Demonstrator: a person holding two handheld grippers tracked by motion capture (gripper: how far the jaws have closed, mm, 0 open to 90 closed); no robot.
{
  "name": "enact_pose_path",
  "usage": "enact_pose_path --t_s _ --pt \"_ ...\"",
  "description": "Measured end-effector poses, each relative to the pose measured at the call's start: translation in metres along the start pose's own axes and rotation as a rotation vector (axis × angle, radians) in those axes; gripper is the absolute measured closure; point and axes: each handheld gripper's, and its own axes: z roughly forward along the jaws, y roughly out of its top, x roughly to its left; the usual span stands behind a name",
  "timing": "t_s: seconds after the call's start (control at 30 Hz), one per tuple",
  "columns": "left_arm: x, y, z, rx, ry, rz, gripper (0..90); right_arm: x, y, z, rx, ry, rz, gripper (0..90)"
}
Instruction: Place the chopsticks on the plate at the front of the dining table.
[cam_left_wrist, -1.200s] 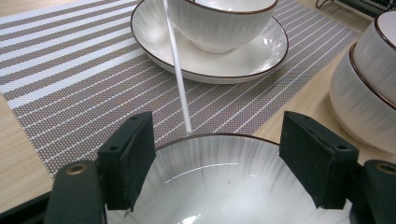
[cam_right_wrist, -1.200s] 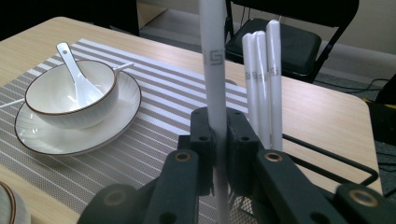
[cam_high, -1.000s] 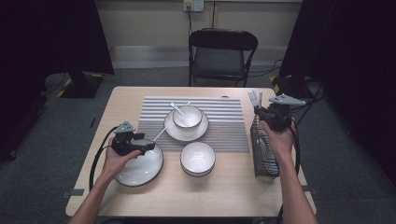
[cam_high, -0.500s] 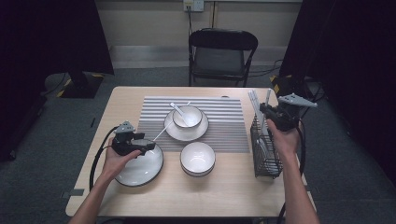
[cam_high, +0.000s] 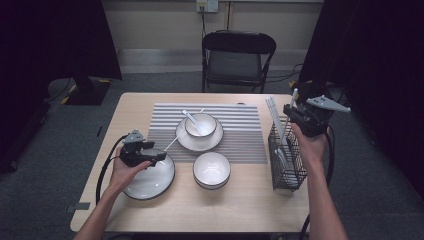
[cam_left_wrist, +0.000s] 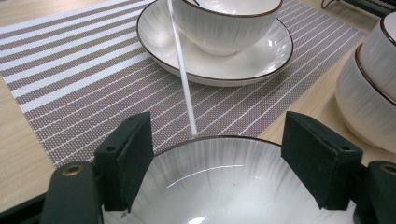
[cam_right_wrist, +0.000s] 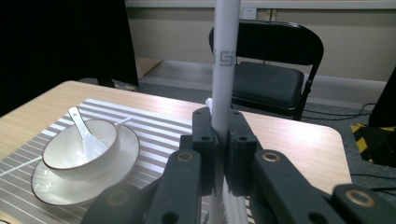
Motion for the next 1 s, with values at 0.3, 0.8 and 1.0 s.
enact_pose_path --t_s 0.3,0.8,1.0 --pt "-0.001 0.000 0.002 0.008 0.000 0.002 24.9 0.002 0.009 -0.004 -0.038 0.012 0.005 85.0" --pt "-0.001 0.001 -0.001 -0.004 -0.007 0.002 26.4 0.015 0.028 -0.005 -0.068 0.026 -0.021 85.0" --pt "-0.002 0.002 0.000 0.000 -0.010 0.012 26.7 0.022 0.038 -0.009 -0.080 0.023 -0.051 85.0"
